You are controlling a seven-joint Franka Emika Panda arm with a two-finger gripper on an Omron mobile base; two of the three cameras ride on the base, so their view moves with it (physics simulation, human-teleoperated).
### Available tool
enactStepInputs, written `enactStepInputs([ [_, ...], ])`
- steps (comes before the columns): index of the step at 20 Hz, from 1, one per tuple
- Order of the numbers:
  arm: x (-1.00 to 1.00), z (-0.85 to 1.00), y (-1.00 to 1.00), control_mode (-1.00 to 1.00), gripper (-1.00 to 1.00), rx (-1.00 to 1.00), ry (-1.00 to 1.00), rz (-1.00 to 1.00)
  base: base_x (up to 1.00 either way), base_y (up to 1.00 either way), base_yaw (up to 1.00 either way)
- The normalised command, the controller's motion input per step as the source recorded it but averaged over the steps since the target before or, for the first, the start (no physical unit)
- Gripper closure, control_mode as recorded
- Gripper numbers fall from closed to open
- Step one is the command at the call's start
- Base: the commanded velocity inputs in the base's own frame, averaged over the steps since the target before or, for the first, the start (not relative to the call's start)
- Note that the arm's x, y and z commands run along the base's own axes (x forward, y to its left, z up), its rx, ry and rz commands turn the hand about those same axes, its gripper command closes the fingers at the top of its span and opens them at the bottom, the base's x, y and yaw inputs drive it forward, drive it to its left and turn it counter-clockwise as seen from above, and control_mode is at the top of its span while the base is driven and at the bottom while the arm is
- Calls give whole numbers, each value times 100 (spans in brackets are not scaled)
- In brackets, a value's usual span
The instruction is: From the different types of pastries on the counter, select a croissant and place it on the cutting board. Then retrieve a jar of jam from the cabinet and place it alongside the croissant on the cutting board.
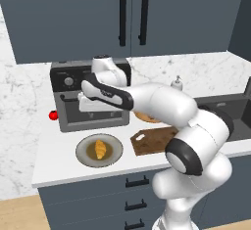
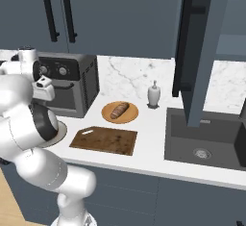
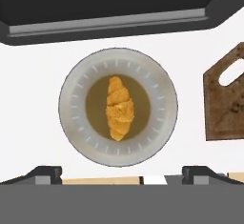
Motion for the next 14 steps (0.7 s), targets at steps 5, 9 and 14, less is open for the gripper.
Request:
enactStepInputs([
  [5,2,-55,3,-100,-100,0,0,0,0,0,0],
  [9,3,-56,5,-100,-100,0,0,0,0,0,0],
  [14,0,-51,2,-100,-100,0,0,0,0,0,0],
])
